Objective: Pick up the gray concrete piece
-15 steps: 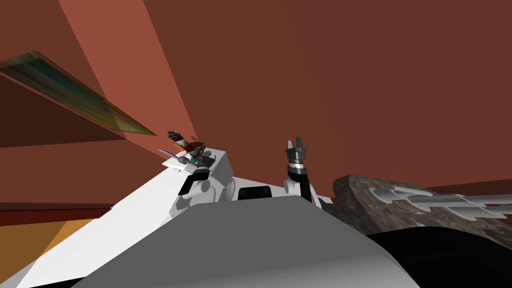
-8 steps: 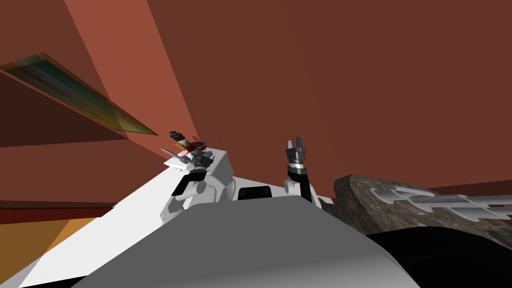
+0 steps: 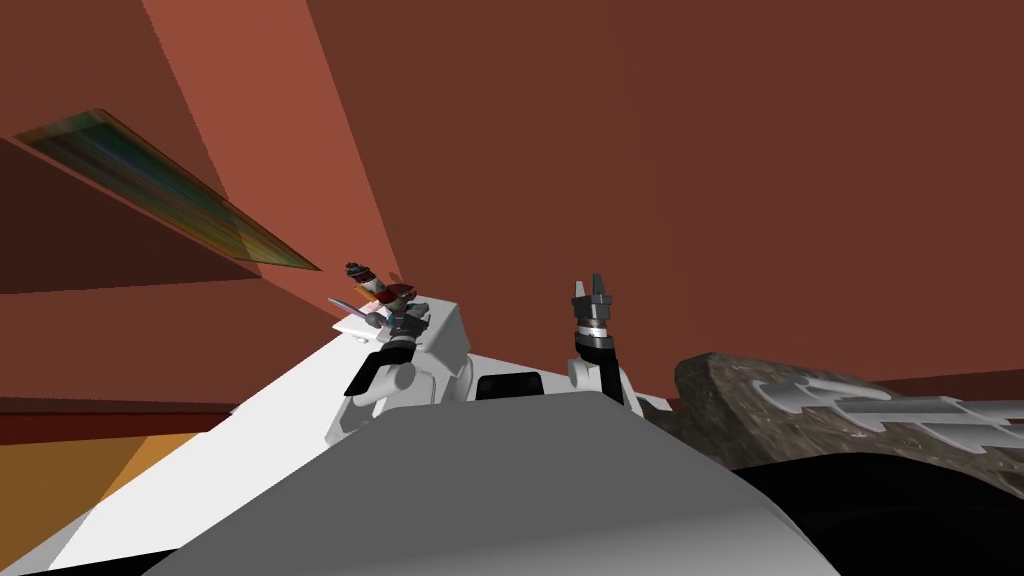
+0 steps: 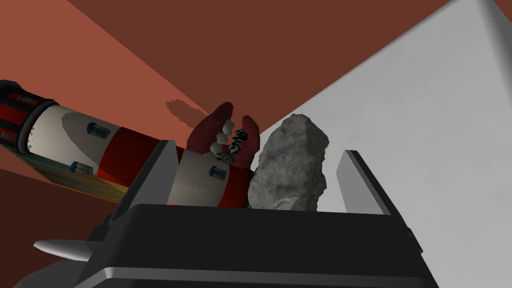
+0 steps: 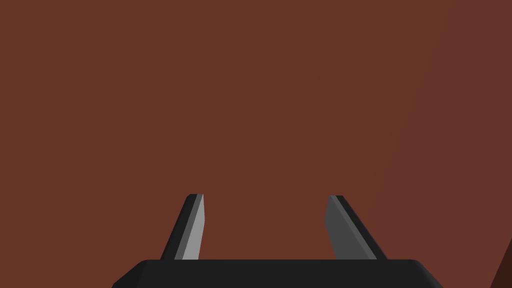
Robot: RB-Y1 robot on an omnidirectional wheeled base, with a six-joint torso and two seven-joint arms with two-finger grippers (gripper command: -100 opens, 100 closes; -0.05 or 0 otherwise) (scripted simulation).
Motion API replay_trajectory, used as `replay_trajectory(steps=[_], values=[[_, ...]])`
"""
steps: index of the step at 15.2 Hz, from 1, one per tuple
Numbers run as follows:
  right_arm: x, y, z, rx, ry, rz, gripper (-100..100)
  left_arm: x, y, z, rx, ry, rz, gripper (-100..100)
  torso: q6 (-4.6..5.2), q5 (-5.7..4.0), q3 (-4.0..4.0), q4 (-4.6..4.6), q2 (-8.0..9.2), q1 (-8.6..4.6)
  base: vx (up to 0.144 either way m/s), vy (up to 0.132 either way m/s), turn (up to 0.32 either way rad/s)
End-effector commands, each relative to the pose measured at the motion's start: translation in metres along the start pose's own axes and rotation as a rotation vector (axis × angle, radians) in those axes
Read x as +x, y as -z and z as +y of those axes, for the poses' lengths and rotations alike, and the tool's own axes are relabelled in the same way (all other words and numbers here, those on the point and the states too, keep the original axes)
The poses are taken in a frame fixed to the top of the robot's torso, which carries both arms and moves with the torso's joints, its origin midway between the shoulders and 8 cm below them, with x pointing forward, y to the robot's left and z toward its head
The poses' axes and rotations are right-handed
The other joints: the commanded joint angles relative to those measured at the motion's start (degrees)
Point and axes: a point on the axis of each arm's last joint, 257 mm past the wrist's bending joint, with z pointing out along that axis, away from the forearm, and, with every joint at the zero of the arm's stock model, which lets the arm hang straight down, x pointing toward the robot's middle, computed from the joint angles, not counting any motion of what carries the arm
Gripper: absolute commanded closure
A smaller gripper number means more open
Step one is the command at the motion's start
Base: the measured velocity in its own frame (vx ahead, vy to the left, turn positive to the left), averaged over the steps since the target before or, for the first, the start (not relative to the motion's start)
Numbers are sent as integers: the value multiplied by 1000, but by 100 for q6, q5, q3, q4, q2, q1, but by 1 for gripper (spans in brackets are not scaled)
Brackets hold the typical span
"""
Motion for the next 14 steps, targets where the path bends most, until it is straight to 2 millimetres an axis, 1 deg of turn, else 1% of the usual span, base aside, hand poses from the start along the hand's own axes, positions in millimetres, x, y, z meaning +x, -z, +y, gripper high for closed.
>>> replay_trajectory(steps=[1, 6, 7, 8, 10, 11, 12, 13, 14], values=[[0, 0, 0, 0, 0, 0, 0, 1, 2, 2, -1, 21, -12, -100, 0, 0, 0, 0, 0, 0, 14, 27, 9], [0, 0, 0, 0, 0, 0, 0, 3, 7, 10, 2, 83, -41, -100, 0, -1, 1, 0, 2, -4, 10, 23, 6], [0, 0, 0, 0, 0, 0, 0, 2, 6, 8, 1, 69, -35, -100, 0, -1, 1, 1, 3, -6, 5, 8, 0], [0, 0, 0, 0, 0, 0, 0, -5, 3, 0, 16, 70, -57, -100, 0, -2, 2, 1, 3, -8, 13, 7, -179], [0, 0, 0, 0, 0, 0, 0, -9, 2, -6, 26, 70, -72, -100, 5, -2, -1, 0, -2, -6, 30, 25, -206], [0, 0, 0, 0, 0, 0, 0, -6, 2, -2, 20, 70, -61, -100, 3, -1, -3, -1, -5, -3, 21, 20, -60], [0, 0, 0, 0, 0, 0, 0, -1, 5, 4, 8, 71, -47, 100, 1, -1, -2, -1, -4, -4, -3, 2, 152], [0, 0, 0, 0, 0, 0, 0, 1, 6, 7, 3, 71, -40, 100, -6, -3, 1, 1, 2, -8, -20, -25, 227], [0, 0, 0, 0, 0, 0, 0, -2, 4, 6, 3, 73, -49, 100, -22, -12, 12, 9, 15, -9, -12, -24, 99]])
